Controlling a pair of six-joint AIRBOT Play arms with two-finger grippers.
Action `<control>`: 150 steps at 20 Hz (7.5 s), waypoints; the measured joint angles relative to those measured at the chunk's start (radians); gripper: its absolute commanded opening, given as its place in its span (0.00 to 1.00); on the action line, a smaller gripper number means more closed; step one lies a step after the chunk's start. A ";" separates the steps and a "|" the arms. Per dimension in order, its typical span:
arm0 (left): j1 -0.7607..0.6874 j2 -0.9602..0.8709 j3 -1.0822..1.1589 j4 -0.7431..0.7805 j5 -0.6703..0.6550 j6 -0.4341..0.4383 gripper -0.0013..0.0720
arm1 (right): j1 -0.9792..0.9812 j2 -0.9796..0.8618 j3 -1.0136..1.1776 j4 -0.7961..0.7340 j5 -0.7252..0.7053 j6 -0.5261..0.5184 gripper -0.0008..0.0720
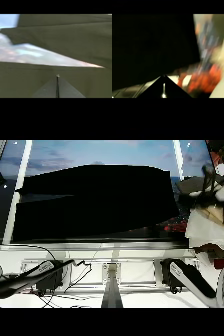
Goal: Fold the clothes and pants, and hang the long-sleeved shirts on hangers.
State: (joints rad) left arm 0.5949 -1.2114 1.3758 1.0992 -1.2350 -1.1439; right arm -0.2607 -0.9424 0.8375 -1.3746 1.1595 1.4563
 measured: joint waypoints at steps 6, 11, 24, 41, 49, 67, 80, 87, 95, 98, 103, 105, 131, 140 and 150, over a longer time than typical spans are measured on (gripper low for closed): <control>0.032 0.033 -0.146 -0.087 -0.019 0.037 0.92 | -0.004 0.159 -0.402 0.132 -0.306 0.314 0.93; 0.155 0.038 -0.262 -0.087 -0.013 -0.043 0.91 | -0.004 0.057 -0.475 0.183 -0.558 0.482 0.91; 0.555 0.040 -0.606 0.074 -0.010 -0.067 0.91 | -0.003 -0.116 -0.420 0.188 -0.887 0.436 0.03; 0.498 -0.050 -0.733 -0.021 0.285 0.022 0.03 | 0.032 -0.086 -0.315 0.167 -0.731 0.212 0.03; 0.411 0.059 -0.503 -0.069 0.194 0.071 0.03 | 0.064 0.123 -0.156 -0.053 -0.332 0.147 0.03; 0.027 -0.024 -0.265 0.049 0.483 -0.160 0.02 | 0.066 0.277 -0.134 -0.199 -0.310 0.359 0.03; -0.289 -0.540 0.134 0.085 0.973 -0.369 1.00 | 0.067 -0.340 0.153 -0.140 -0.874 0.572 0.92; -0.177 -0.497 0.146 0.113 0.622 -0.375 0.75 | 0.067 -0.389 0.190 -0.124 -0.795 0.570 0.93; -0.034 -0.489 -0.006 -0.061 0.363 -0.394 0.94 | 0.067 -0.394 0.193 -0.125 -0.733 0.565 0.93; -0.056 -0.533 -0.047 -0.174 0.443 -0.397 0.93 | 0.067 -0.394 0.193 -0.125 -0.727 0.565 0.93; -0.112 -0.607 -0.066 -0.290 0.653 -0.397 0.20 | 0.071 -0.394 0.198 -0.125 -0.719 0.537 0.93; -0.127 -0.617 -0.062 -0.293 0.722 -0.390 0.03 | 0.084 -0.393 0.212 -0.124 -0.708 0.488 0.85; -0.153 0.193 0.023 -0.071 0.076 -0.150 0.03 | 1.142 -1.050 1.078 0.122 -0.656 0.341 0.03; -0.168 0.164 0.023 -0.176 0.055 -0.150 0.03 | 1.206 -1.134 1.174 0.114 -0.558 0.403 0.03; -0.706 -0.171 0.023 -0.243 0.142 -0.149 0.45 | 0.746 -0.938 1.178 -0.025 -0.113 0.395 0.03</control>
State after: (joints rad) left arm -0.1108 -1.3827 1.3983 0.8562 -1.0927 -1.2930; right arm 0.4854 -1.8809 2.0159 -1.3994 1.0470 1.8515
